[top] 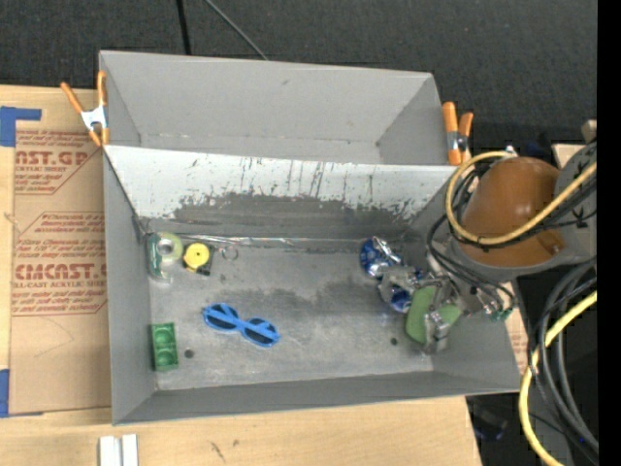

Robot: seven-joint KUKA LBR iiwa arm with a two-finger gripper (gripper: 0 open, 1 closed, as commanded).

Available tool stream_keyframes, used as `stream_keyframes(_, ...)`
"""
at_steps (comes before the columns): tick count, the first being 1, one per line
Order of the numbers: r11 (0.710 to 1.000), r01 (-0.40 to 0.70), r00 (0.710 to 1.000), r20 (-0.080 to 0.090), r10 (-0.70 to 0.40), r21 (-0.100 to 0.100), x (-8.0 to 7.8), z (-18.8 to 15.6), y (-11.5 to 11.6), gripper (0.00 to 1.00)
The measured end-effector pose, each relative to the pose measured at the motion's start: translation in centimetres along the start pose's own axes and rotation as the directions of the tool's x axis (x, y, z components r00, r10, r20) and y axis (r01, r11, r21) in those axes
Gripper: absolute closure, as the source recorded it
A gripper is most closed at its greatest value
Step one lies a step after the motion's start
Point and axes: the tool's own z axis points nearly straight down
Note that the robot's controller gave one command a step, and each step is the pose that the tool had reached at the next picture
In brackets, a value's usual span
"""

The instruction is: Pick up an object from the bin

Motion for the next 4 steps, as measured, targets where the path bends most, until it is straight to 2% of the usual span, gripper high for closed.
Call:
stream_keyframes(1,0.987,0.161,0.987,-0.010,-0.161,0.015,-1.0,0.7,2.6,1.00)
stream_keyframes(2,0.987,0.160,0.987,-0.010,-0.160,0.016,-0.9,0.7,2.5,0.00)
stream_keyframes(3,0.961,0.275,0.961,-0.008,-0.275,0.020,-6.1,-3.3,-1.5,0.00)
stream_keyframes(4,0.955,0.297,0.955,-0.009,-0.297,0.011,-6.2,0.7,-3.2,0.00)
